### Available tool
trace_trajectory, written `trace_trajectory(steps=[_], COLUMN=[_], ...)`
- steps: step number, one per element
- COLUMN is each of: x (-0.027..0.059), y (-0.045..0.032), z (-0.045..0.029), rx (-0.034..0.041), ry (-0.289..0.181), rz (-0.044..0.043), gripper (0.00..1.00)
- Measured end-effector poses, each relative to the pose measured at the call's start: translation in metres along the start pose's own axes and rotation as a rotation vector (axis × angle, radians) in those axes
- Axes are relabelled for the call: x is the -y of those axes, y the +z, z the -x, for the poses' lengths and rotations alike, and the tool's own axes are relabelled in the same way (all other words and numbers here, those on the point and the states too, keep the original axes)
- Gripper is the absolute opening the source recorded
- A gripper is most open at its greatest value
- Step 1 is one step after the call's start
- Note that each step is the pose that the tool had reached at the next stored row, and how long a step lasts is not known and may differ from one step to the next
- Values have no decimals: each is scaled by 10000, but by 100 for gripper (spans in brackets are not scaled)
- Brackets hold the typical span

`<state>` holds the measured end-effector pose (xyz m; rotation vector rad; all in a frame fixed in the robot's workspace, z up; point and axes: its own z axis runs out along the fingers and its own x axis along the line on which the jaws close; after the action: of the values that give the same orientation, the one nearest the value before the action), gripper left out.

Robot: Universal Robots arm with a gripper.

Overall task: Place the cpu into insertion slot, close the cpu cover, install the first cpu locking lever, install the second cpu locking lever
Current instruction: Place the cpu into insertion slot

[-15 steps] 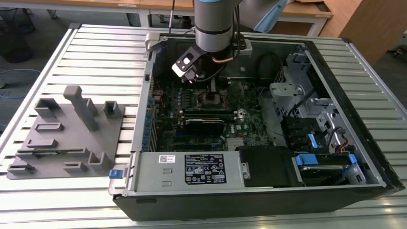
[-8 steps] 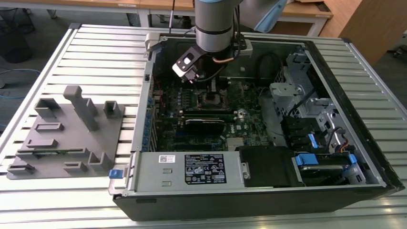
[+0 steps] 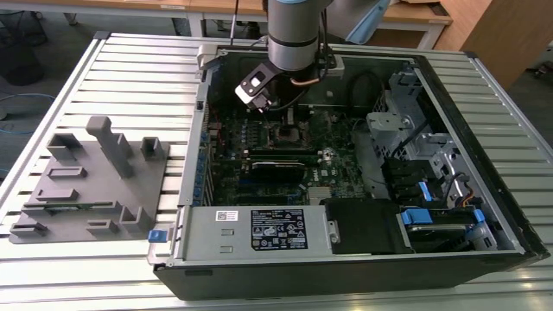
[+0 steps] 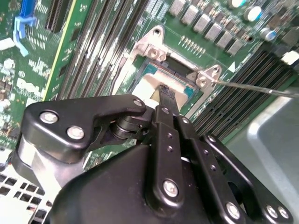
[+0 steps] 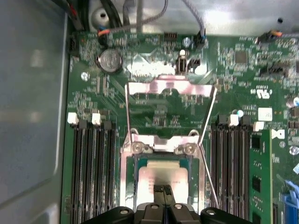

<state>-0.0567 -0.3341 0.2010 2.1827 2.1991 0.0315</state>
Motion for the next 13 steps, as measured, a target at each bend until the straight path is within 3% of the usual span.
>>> trace_trajectory(steps=[2,13], x=[-4,-59], y=[0,4], z=[0,1], rx=[5,3], ry=[-2,6], rz=[-126,-134], gripper=[10,10])
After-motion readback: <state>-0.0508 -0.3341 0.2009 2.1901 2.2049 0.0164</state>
